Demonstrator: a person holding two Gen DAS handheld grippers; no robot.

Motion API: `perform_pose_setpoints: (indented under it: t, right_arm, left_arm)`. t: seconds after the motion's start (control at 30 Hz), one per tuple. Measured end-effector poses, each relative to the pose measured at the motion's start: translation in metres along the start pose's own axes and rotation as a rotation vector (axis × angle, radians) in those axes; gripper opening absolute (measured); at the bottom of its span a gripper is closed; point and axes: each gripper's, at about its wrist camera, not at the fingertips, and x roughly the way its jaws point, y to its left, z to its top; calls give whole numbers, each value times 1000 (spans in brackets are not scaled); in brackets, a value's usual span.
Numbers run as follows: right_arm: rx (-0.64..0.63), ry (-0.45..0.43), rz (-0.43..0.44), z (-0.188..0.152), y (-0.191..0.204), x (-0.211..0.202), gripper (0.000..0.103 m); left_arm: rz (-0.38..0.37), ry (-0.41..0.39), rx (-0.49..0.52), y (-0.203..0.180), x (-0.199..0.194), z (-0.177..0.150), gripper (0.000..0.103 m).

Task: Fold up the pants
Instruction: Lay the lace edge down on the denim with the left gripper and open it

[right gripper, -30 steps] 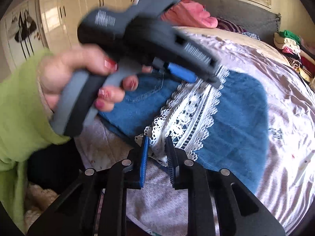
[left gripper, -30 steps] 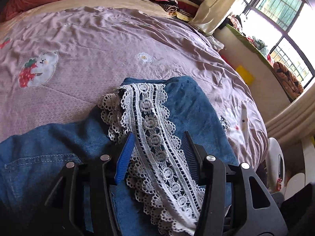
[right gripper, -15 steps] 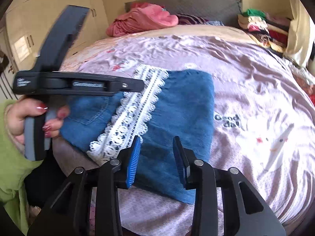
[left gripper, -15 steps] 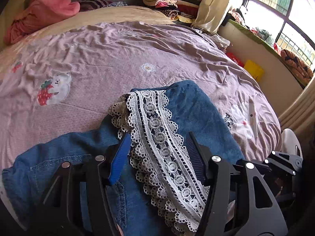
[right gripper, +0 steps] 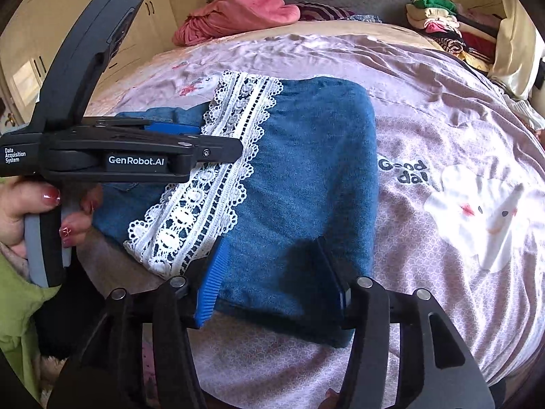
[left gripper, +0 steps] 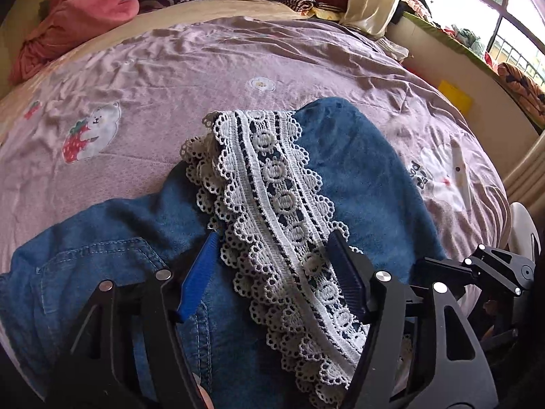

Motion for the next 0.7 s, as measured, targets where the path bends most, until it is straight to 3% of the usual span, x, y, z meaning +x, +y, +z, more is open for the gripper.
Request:
perform_pose_setpoints:
  t: [0.13,0.27,0.4,0.47,0.7]
  right_arm:
    - [6,0,-6,0,-1,-3,55]
    - [30,-17,-16,1,-3,-11,71]
    - [38,-45,-27,5,-1,-23,76]
    - [34,-56,-40,7,1,-28,85]
    - [35,-97,-56,12,7,-43,91]
  left_arm:
    - [-6,-2,-8,1,-2,0,62]
    - [-5,-14,-15,3,-11,-1,66]
    - [-1,-34,-28,7,-22,-2,70]
    - [2,-45,-33,10,-29,-2,71]
    - [20,-76,-41,18,-53,-6,78]
